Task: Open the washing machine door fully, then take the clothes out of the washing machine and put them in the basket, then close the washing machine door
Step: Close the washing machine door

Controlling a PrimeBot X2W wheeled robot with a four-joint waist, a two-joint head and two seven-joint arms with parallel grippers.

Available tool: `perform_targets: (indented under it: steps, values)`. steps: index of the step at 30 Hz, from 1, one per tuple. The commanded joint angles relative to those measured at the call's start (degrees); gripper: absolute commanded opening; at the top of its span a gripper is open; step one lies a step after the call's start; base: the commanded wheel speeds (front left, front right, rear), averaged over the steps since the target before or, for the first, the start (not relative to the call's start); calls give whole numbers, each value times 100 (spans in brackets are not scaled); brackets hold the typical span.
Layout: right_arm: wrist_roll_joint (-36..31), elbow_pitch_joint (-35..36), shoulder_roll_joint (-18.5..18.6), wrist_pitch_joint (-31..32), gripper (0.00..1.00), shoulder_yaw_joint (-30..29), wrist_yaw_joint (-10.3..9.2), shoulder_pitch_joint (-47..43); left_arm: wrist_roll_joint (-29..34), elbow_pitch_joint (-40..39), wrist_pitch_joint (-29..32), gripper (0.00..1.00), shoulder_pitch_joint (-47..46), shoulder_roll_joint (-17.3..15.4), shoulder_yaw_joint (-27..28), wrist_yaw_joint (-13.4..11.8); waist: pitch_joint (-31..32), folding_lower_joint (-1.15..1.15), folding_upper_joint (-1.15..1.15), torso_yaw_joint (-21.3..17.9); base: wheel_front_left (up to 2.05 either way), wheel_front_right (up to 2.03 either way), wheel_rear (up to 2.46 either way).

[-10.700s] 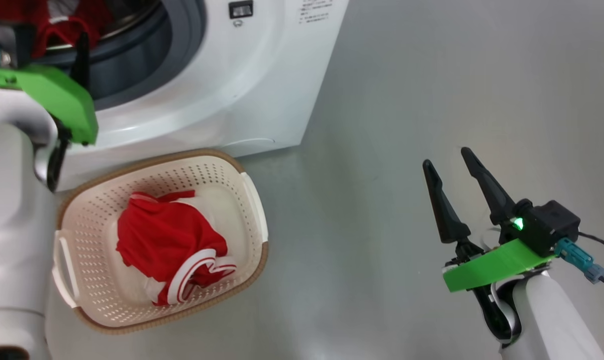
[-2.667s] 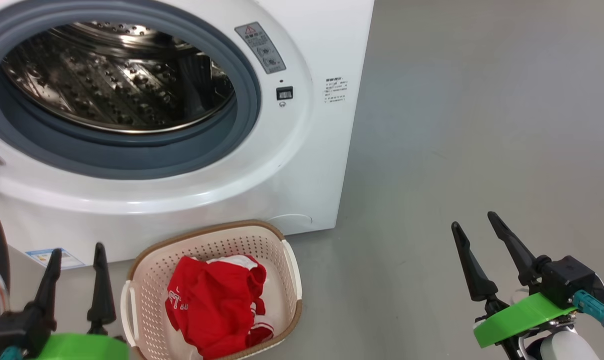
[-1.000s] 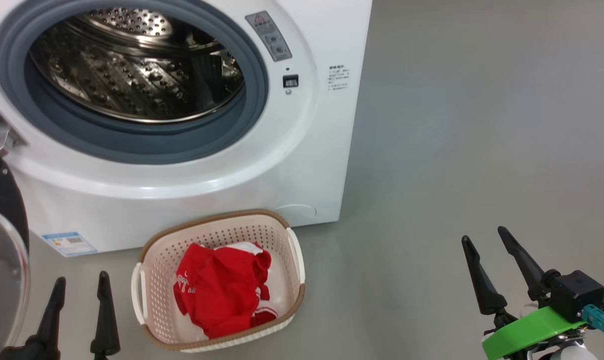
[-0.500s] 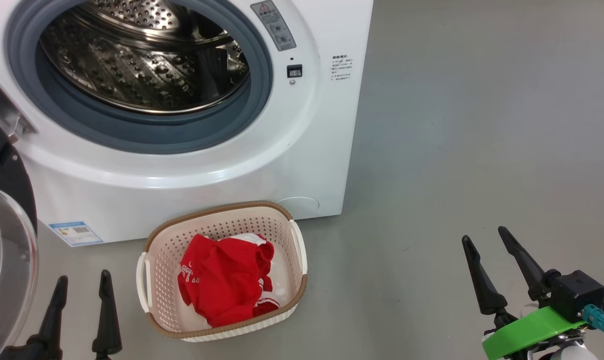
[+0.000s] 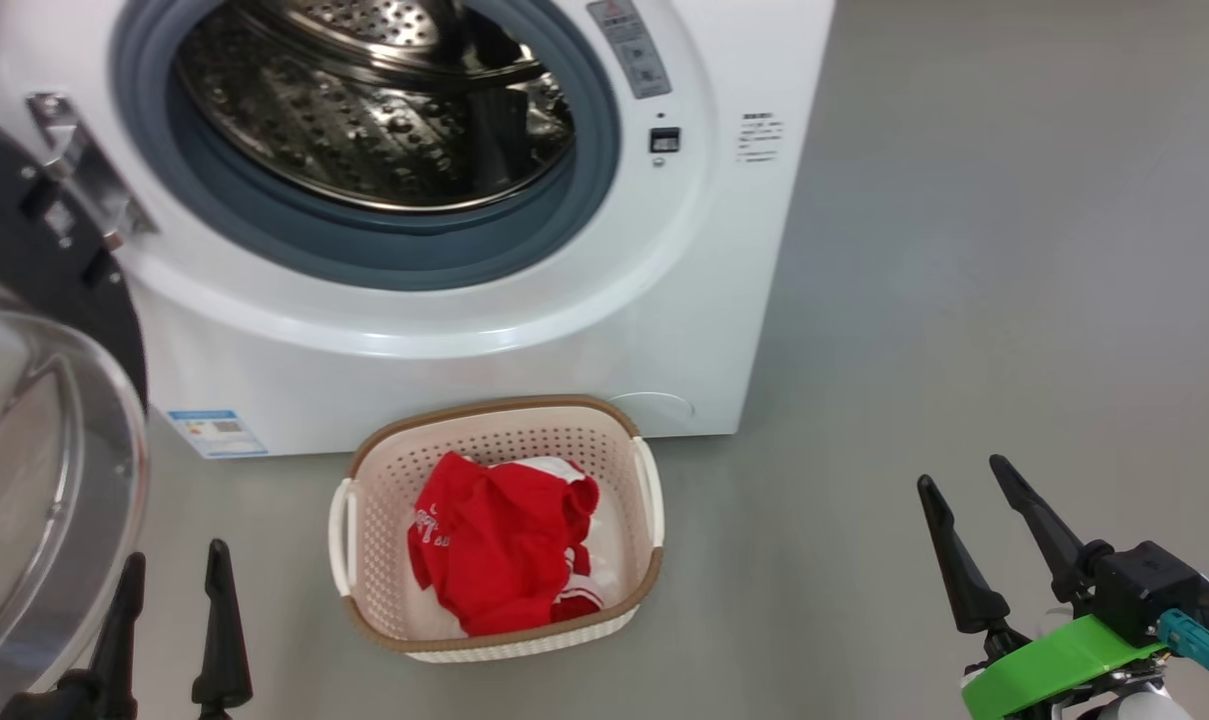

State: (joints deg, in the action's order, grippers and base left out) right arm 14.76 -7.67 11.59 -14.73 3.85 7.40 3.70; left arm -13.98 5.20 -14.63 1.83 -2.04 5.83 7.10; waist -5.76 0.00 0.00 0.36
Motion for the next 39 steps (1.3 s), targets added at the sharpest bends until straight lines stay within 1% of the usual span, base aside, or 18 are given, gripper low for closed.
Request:
perform_targets:
  steps: [1, 7, 8, 18, 19, 31, 39]
  values:
    - [34, 140, 109, -27, 100, 188, 9, 88, -85, -113, -37, 100, -76, -84, 156, -75, 17, 0, 0, 232, 0, 0, 0]
    - [45, 107, 170, -27, 100, 328, 9, 128, -212, -108, -37, 100, -8, -84, 46, -155, 36, 0, 0, 689, 0, 0, 0]
    - [49, 104, 193, -27, 100, 376, 9, 151, -251, -128, -37, 100, 6, -84, 15, -177, 30, 0, 0, 849, 0, 0, 0]
    - [69, 61, 342, -27, 100, 617, 9, 328, -414, -194, -37, 100, 57, -84, -152, -294, -47, 0, 0, 1629, 0, 0, 0]
    - [69, 61, 342, -27, 100, 617, 9, 328, -414, -194, -37, 100, 57, -84, -152, -294, -47, 0, 0, 1629, 0, 0, 0]
    - [96, 30, 456, -27, 100, 806, 9, 452, -607, -242, -37, 100, 125, -84, -317, -433, -102, 0, 0, 2423, 0, 0, 0]
    - [105, 5, 518, -27, 100, 894, 9, 492, -791, -239, -37, 100, 125, -84, -389, -488, -111, 0, 0, 2820, 0, 0, 0]
